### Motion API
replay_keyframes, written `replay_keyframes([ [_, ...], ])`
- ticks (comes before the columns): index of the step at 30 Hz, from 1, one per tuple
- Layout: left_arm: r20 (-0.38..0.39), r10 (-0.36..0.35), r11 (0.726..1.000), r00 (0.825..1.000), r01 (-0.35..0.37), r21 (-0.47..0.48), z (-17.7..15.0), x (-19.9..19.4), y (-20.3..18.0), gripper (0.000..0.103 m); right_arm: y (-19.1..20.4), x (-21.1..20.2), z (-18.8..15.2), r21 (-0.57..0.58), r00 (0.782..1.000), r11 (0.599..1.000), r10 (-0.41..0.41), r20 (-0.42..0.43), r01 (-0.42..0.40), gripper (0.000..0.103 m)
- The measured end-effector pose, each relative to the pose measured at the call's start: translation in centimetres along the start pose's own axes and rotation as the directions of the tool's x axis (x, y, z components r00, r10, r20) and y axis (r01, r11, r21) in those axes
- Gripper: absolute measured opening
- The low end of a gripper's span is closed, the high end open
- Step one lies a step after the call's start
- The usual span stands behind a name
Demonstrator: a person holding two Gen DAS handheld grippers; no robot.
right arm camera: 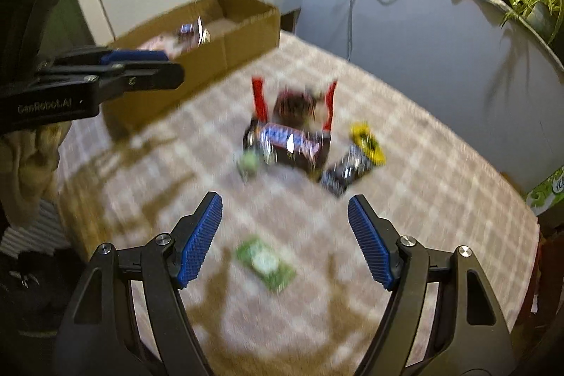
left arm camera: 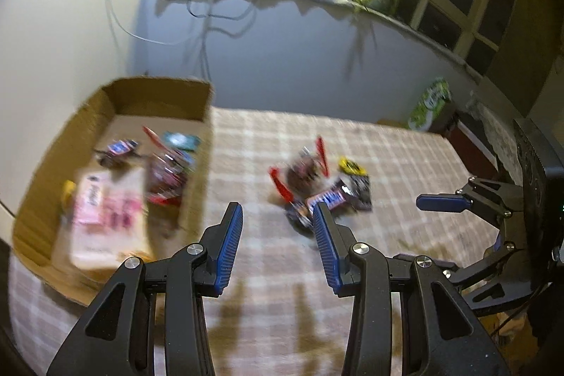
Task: Organize snacks
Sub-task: 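Grasp the small green candy with the left tool while the right tool grasps the green candy packet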
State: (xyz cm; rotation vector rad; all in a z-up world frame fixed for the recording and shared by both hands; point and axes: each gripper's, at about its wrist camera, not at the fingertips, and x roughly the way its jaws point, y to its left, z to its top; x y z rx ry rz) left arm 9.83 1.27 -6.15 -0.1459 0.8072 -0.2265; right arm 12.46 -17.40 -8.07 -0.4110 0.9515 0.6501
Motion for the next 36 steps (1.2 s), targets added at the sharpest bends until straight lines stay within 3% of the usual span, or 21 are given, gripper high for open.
replay_keyframes([
  [9, -0.107, -0.024, 0.997, 0.994, 0.031, 0.064, -2.0, 3.5, -3.2, 0.04, 0.3, 0.9, -2.7, -0.037, 0.997, 0.998, 0.045, -0.058, -0.047, 0.076],
  [12, -0.128, -0.013, 0.996, 0.992, 0.023, 0.083, -2.2, 4.5, -3.8, 0.04, 0.7, 1.3, -2.9, -0.063, 0.996, 0.996, 0.053, -0.068, -0.057, 0.07],
  [25, -0.162, 0.039, 0.988, 0.986, -0.014, 0.155, -2.1, 7.3, -4.8, 0.033, 1.2, 3.4, -2.9, -0.144, 0.992, 0.987, 0.051, -0.113, -0.067, 0.06],
  [28, -0.165, 0.04, 0.987, 0.986, -0.013, 0.162, -1.9, 7.6, -4.8, 0.03, 1.0, 3.7, -2.7, -0.135, 0.988, 0.985, 0.087, -0.125, -0.104, 0.047],
  [32, -0.176, 0.037, 0.985, 0.984, -0.005, 0.175, -2.2, 7.9, -5.0, 0.023, 1.2, 3.5, -2.9, -0.134, 0.985, 0.983, 0.108, -0.133, -0.126, 0.038],
  [36, -0.175, 0.038, 0.982, 0.984, -0.005, 0.186, -2.3, 8.0, -5.2, 0.022, 1.1, 3.3, -2.9, -0.119, 0.984, 0.984, 0.116, -0.135, -0.132, 0.027],
])
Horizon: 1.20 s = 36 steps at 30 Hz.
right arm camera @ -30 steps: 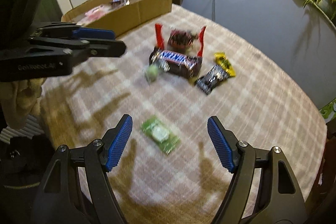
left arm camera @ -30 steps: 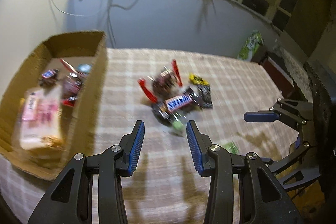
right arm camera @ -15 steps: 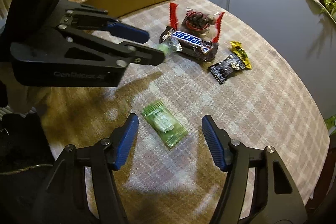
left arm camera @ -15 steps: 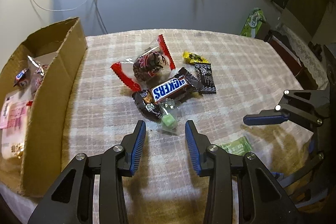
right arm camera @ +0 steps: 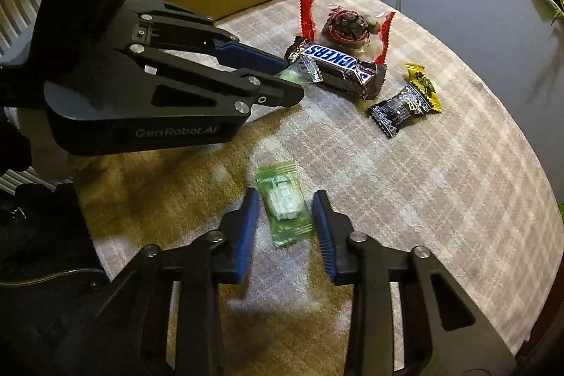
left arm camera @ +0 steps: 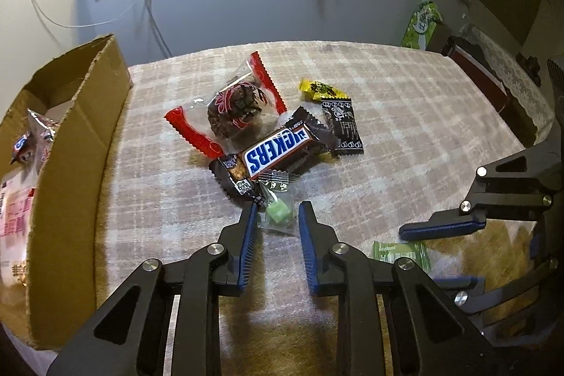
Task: Organize snacks
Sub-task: 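Grasp the small green candy with the left tool while the right tool grasps the green candy packet, then carry both green candies into the box and open both tools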
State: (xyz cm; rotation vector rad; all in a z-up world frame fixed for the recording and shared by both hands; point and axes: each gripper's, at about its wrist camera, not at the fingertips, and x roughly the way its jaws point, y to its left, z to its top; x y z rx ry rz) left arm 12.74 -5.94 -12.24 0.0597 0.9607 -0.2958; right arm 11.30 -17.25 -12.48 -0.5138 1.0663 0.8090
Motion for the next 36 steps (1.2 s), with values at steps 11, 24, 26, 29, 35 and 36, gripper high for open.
replay_keyframes([
  [11, 0.032, -0.012, 1.0, 0.999, 0.012, -0.018, -0.3, -1.4, 0.2, 0.021, -0.6, -1.1, -0.8, 0.069, 1.0, 0.998, -0.01, 0.021, 0.009, 0.024],
  [24, 0.125, -0.005, 0.996, 0.992, 0.016, -0.083, -1.0, -6.1, 2.3, 0.021, -0.5, -4.4, 0.3, 0.102, 0.993, 0.994, -0.045, 0.105, 0.034, 0.024],
  [26, 0.144, -0.005, 0.994, 0.99, 0.02, -0.104, -1.1, -7.0, 3.0, 0.021, -0.1, -4.8, 1.0, 0.095, 0.991, 0.995, -0.047, 0.124, 0.035, 0.024],
  [29, 0.169, 0.005, 0.992, 0.986, 0.016, -0.126, -1.4, -8.3, 4.0, 0.021, 0.3, -5.1, 2.1, 0.085, 0.988, 0.996, -0.045, 0.148, 0.032, 0.024],
  [35, 0.207, 0.047, 0.983, 0.977, -0.008, -0.184, -1.9, -10.2, 7.1, 0.021, 1.3, -5.4, 5.2, 0.061, 0.982, 0.998, -0.044, 0.186, 0.033, 0.023],
  [36, 0.213, 0.055, 0.98, 0.976, -0.013, -0.196, -2.0, -10.5, 7.7, 0.021, 1.4, -5.4, 5.7, 0.058, 0.98, 0.998, -0.045, 0.193, 0.034, 0.023],
])
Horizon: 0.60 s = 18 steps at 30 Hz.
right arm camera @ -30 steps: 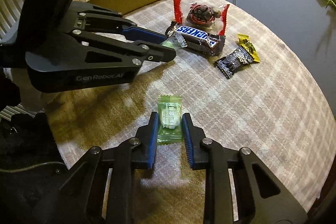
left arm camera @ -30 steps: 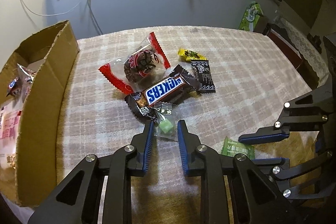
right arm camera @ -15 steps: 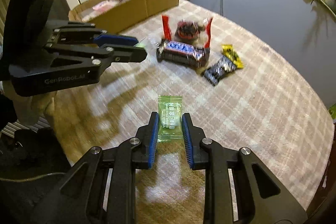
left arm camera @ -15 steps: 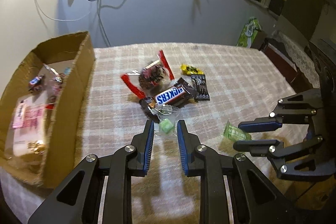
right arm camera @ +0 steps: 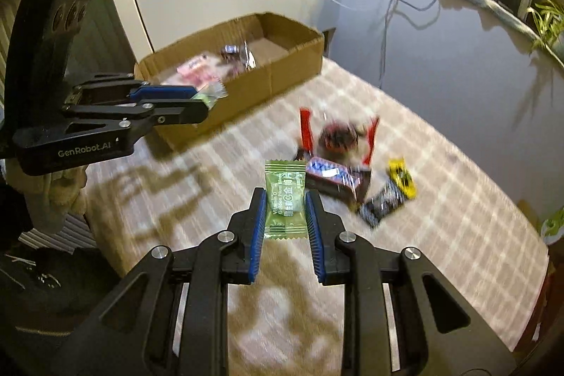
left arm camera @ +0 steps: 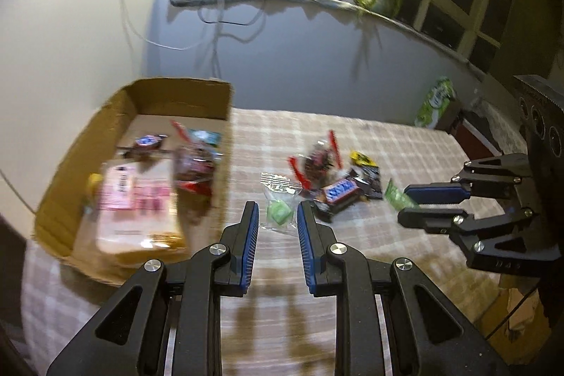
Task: Organize snacks
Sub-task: 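Carry both green candies into the box and open both tools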
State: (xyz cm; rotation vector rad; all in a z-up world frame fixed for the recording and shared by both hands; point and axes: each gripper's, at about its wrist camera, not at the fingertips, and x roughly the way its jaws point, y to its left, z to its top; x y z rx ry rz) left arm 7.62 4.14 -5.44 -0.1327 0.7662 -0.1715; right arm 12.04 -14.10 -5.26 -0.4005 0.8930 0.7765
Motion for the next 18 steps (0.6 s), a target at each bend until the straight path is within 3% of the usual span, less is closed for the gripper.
replay_keyframes([
  [9, 0.053, 0.063, 0.995, 0.997, -0.058, -0.08, 0.8, -1.9, 4.7, 0.021, 1.3, 1.7, 4.1, -0.045, 1.0, 0.999, 0.01, 0.023, -0.009, 0.023],
  [18, 0.067, 0.123, 0.984, 0.99, -0.113, -0.135, 1.2, -2.8, 8.9, 0.021, 1.4, 4.4, 10.2, -0.078, 0.998, 0.997, 0.02, 0.054, -0.015, 0.023],
])
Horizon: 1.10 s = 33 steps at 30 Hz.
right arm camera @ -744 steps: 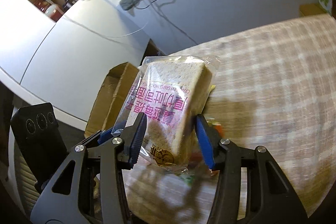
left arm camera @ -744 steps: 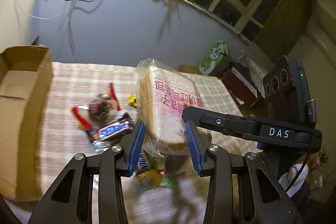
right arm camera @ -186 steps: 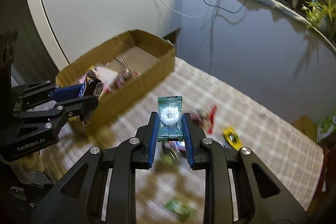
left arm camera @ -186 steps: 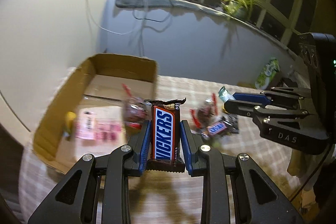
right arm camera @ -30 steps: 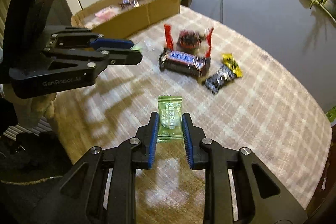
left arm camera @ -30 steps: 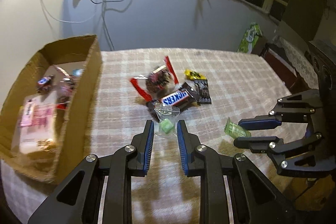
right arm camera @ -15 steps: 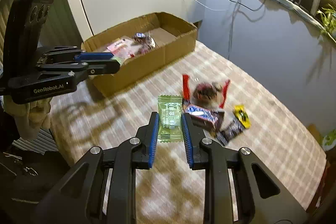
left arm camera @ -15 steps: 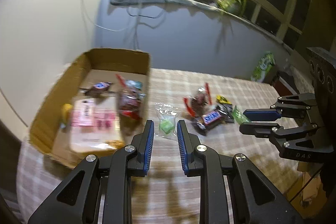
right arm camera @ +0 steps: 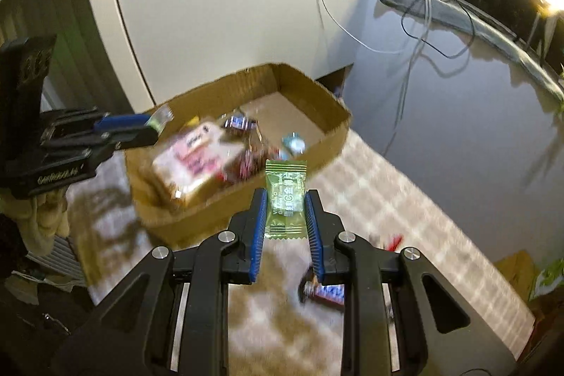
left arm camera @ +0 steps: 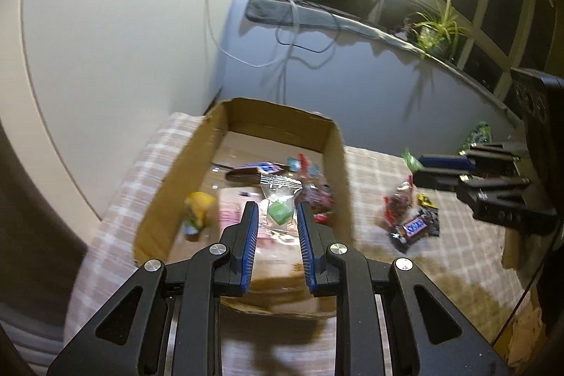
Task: Organize snacks
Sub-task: 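Carry both green candies into the box and open both tools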
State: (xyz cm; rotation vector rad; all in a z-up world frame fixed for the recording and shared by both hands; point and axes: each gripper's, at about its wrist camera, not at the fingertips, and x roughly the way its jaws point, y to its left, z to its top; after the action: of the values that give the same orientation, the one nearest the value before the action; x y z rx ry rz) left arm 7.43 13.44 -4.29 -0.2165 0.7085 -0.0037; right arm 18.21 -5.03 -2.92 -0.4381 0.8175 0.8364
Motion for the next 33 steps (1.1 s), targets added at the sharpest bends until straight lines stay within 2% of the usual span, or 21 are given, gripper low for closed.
replay_keyframes([
  [5, -0.004, 0.02, 1.0, 1.0, -0.02, -0.022, 0.3, 0.5, 1.7, 0.021, 0.5, 2.7, 3.1, -0.027, 1.0, 1.0, 0.01, -0.003, -0.01, 0.023],
  [16, -0.017, 0.029, 0.999, 0.999, -0.03, -0.042, 1.4, 2.0, 3.1, 0.021, 1.1, 7.5, 7.3, -0.023, 0.999, 0.999, 0.048, -0.02, -0.048, 0.023],
  [24, -0.028, 0.032, 0.998, 0.999, -0.034, -0.054, 1.8, 2.9, 3.8, 0.021, 0.5, 10.9, 8.0, -0.007, 0.997, 0.999, 0.051, -0.061, -0.051, 0.023],
  [33, -0.036, 0.038, 0.996, 0.999, -0.04, -0.076, 2.0, 3.4, 4.2, 0.022, 0.2, 11.9, 8.1, -0.001, 0.996, 0.999, 0.046, -0.076, -0.047, 0.024],
])
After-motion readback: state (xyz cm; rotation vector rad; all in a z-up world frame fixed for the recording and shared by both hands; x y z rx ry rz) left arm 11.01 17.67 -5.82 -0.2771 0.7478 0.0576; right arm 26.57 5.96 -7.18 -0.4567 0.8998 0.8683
